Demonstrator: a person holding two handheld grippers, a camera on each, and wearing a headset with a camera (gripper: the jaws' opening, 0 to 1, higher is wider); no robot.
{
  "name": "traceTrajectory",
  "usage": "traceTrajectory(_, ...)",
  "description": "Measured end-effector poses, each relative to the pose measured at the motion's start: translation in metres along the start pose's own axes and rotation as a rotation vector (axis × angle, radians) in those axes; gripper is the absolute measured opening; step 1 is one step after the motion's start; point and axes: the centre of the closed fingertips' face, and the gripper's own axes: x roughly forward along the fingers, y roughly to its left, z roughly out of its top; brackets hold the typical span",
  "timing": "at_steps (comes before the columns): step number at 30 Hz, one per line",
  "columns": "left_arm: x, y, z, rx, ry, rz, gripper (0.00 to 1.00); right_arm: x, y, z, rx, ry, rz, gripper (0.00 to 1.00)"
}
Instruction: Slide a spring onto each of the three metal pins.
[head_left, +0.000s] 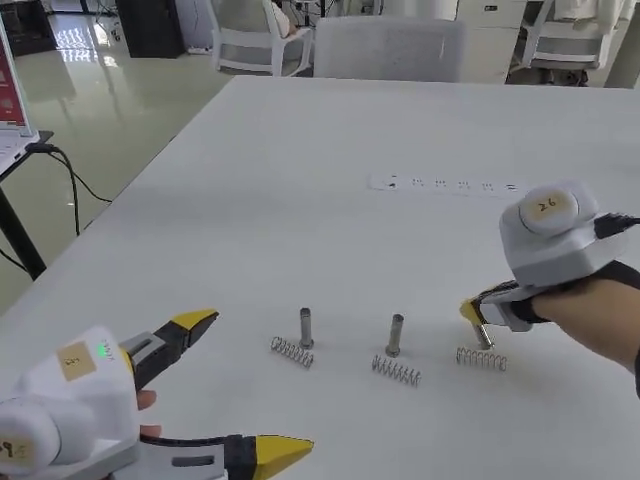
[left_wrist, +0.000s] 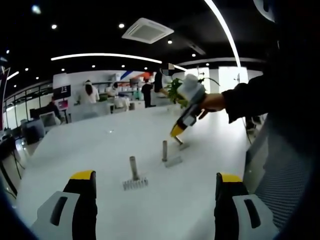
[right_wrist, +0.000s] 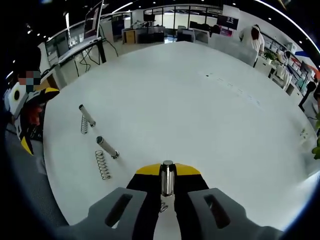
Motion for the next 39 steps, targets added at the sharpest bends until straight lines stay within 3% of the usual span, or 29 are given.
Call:
traceTrajectory(12,0.001,-0.002,0.001,0.008,-0.001,-0.008,0.96,-0.011,0.005,-0.004,-0.014,-0.036,-0.004,0.05)
traceTrajectory(39,0.001,-0.003,0.0,0.011,-0.001,-0.017,0.96,-0.022,0.017,-0.019,-0.033,-0.027,0.014,0.05)
